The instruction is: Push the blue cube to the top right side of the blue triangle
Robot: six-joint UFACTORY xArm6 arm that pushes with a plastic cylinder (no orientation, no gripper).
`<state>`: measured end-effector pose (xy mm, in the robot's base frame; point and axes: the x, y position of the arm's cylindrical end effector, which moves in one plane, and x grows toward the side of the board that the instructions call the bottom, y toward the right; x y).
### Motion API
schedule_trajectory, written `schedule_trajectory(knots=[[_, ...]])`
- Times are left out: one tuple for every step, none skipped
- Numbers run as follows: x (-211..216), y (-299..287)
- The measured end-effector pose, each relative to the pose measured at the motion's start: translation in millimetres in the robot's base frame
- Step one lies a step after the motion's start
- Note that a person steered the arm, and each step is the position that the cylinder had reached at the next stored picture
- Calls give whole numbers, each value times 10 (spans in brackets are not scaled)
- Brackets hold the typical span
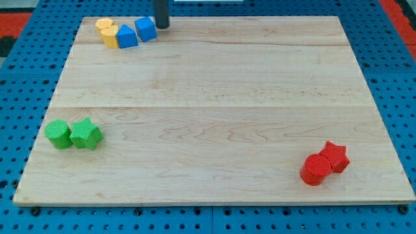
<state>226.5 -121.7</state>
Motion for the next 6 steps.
schedule_trajectory(knots=[[48, 38], [48, 120], [48, 160], [48, 190], [48, 253], [69, 432]])
